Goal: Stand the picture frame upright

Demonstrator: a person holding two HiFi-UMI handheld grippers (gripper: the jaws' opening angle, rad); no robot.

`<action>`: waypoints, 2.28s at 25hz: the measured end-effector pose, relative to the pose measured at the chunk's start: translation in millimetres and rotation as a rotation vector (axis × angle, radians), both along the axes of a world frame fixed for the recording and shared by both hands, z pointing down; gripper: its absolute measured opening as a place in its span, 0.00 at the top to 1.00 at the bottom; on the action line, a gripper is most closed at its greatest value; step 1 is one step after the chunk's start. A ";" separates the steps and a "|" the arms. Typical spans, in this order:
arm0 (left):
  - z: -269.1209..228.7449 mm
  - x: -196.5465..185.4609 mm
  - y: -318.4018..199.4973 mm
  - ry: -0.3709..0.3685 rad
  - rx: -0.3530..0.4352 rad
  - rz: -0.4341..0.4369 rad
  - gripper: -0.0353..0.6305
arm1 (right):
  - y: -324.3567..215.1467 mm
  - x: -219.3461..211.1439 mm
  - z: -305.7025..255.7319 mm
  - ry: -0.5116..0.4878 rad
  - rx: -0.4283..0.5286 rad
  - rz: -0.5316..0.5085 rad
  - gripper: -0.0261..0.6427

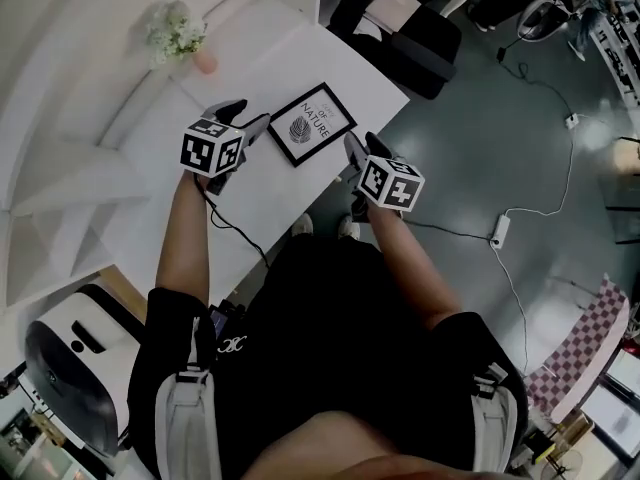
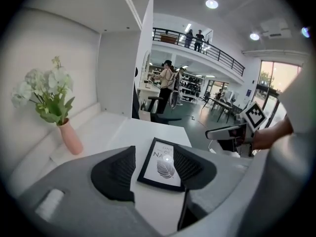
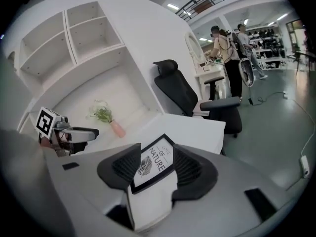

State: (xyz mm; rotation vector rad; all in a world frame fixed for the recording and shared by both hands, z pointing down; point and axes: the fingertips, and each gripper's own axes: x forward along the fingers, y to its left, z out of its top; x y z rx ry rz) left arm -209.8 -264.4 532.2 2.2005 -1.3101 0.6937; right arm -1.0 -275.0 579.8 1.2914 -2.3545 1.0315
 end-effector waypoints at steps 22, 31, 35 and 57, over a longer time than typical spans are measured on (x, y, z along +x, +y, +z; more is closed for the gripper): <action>124.0 -14.6 -71.1 0.134 -0.293 0.317 0.59 | 5.3 -28.0 115.5 0.017 -0.407 0.235 0.73; 132.6 -11.4 -87.5 0.240 -0.261 0.275 0.59 | -7.0 -35.5 136.7 0.003 -0.500 0.339 0.76; 135.1 -12.1 -86.5 0.255 -0.263 0.283 0.59 | -8.7 -35.1 140.8 0.026 -0.521 0.367 0.77; 137.6 2.9 -73.1 0.371 -0.338 0.326 0.59 | -9.7 -28.5 144.5 0.176 -0.639 0.424 0.84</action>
